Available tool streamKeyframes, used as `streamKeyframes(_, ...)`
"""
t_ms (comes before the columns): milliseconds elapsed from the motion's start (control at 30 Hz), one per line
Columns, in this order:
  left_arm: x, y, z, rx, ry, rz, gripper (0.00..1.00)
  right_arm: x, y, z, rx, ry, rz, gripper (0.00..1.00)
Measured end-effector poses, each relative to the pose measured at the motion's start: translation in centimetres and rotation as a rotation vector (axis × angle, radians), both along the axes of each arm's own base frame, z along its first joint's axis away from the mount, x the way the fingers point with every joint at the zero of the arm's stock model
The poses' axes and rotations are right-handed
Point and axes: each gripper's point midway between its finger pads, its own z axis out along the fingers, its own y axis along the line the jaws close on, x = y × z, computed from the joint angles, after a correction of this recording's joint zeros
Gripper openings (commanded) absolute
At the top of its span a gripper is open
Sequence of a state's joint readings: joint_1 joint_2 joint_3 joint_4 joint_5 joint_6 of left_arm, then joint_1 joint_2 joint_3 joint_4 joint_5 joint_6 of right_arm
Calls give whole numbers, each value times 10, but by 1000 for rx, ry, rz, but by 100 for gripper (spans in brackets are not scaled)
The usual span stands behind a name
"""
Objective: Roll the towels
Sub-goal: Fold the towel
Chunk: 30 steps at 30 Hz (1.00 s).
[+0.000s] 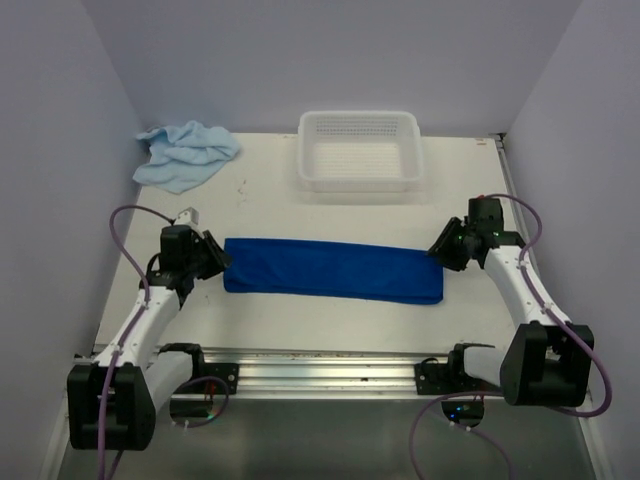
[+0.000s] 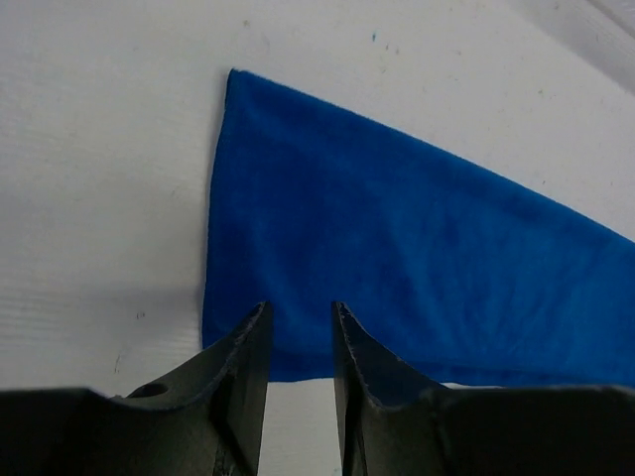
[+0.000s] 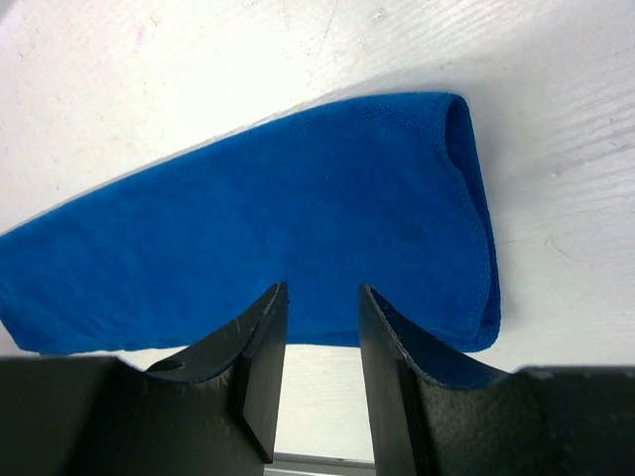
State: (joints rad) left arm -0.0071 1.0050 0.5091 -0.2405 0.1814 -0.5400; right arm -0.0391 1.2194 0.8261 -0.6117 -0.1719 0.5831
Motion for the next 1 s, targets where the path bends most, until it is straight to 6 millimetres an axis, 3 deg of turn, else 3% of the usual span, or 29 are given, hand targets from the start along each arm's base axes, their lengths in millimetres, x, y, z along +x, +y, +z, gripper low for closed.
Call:
streamKeyframes(100, -12, 5, -7, 3, 22, 43, 35, -4, 1, -2, 3, 12, 2, 39)
streamKeyframes(500, -19, 12, -47, 22, 159, 93, 36, -22, 1, -22, 5, 76, 4, 39)
streamKeyframes(633, -22, 13, -59, 28, 186, 96, 29, -22, 1, -23, 6, 79, 3, 39)
streamKeyframes(800, -20, 14, -68, 32, 190, 98, 19, -26, 1, -30, 6, 90, -7, 27)
streamKeyframes(1000, -12, 12, -68, 47, 180, 96, 19, -34, -3, -41, -11, 116, -39, 31)
